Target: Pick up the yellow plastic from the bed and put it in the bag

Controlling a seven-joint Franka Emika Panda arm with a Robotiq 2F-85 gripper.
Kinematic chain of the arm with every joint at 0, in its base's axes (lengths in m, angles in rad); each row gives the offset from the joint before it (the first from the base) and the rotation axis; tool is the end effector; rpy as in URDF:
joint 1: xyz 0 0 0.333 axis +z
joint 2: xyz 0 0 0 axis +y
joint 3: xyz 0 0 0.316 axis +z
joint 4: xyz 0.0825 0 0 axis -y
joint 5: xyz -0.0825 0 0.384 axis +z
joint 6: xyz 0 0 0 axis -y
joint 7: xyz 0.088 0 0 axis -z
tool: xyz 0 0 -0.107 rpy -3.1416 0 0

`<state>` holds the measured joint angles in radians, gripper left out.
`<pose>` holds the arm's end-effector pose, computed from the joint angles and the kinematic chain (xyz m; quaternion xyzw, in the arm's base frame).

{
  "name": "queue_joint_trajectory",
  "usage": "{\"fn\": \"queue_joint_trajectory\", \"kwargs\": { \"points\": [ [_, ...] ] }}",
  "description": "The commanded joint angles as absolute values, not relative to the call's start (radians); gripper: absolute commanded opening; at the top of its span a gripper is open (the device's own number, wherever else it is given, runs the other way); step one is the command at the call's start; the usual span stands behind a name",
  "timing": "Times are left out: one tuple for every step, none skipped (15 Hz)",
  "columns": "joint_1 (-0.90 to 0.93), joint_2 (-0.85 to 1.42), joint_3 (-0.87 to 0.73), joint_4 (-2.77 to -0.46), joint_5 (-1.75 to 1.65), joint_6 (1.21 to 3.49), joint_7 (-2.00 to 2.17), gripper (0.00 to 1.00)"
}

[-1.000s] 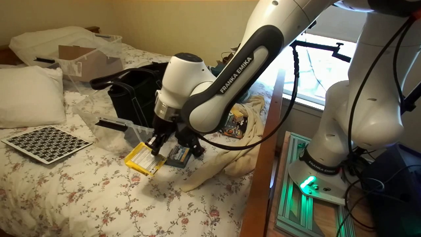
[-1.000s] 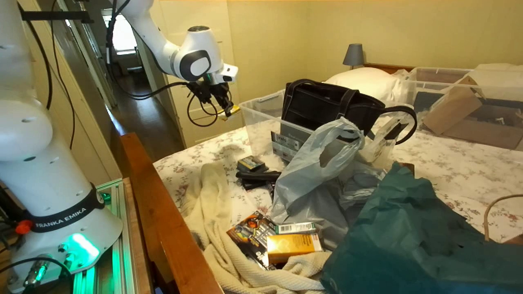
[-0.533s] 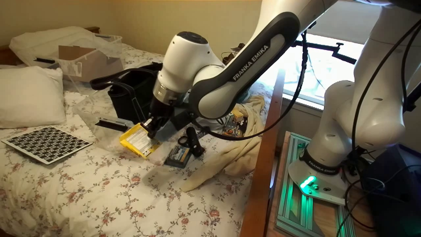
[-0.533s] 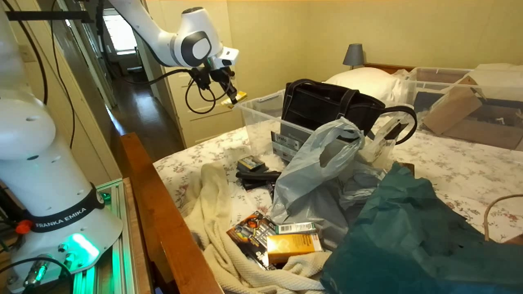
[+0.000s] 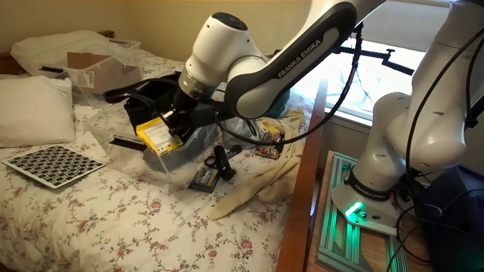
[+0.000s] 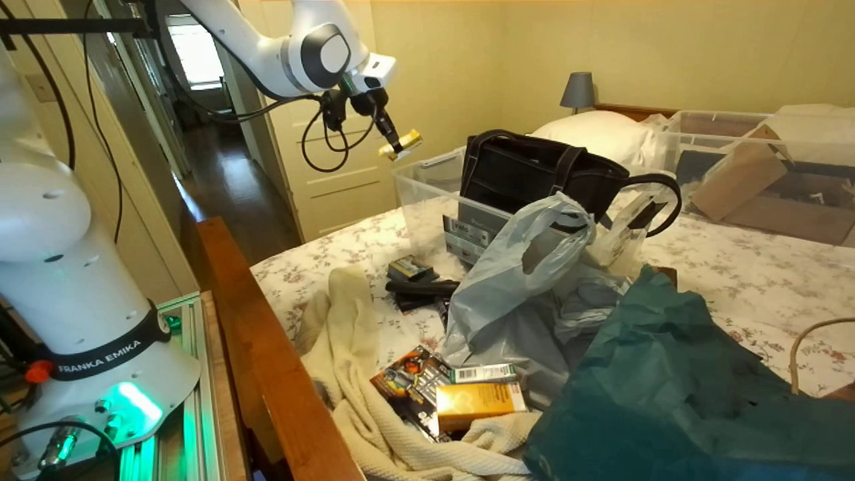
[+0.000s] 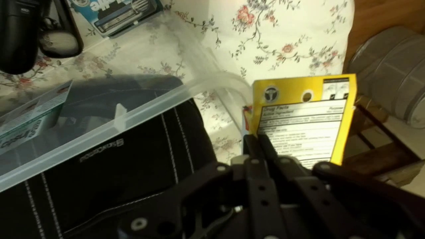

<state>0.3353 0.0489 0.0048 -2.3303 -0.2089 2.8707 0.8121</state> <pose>0.5145 0.1944 0.3702 -0.9591 0.1374 -0.2309 0.0887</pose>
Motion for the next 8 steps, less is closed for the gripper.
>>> {"fn": "queue_joint_trajectory", "kwargs": {
  "points": [
    [0.331, 0.023, -0.05, -2.297, -0.378, 2.8, 1.082, 0.01],
    [0.328, 0.029, -0.062, -2.279, -0.412, 2.776, 1.143, 0.01],
    [0.328, 0.036, -0.048, -2.308, -0.341, 2.828, 1.02, 0.03],
    [0.327, 0.036, -0.058, -2.297, -0.367, 2.812, 1.065, 0.03],
    [0.326, 0.036, -0.064, -2.291, -0.378, 2.806, 1.087, 0.03],
    [0.326, 0.036, -0.065, -2.289, -0.38, 2.803, 1.097, 0.03],
    [0.327, 0.036, -0.065, -2.288, -0.38, 2.802, 1.1, 0.03],
    [0.328, 0.036, -0.065, -2.288, -0.38, 2.801, 1.103, 0.03]
  ]
}}
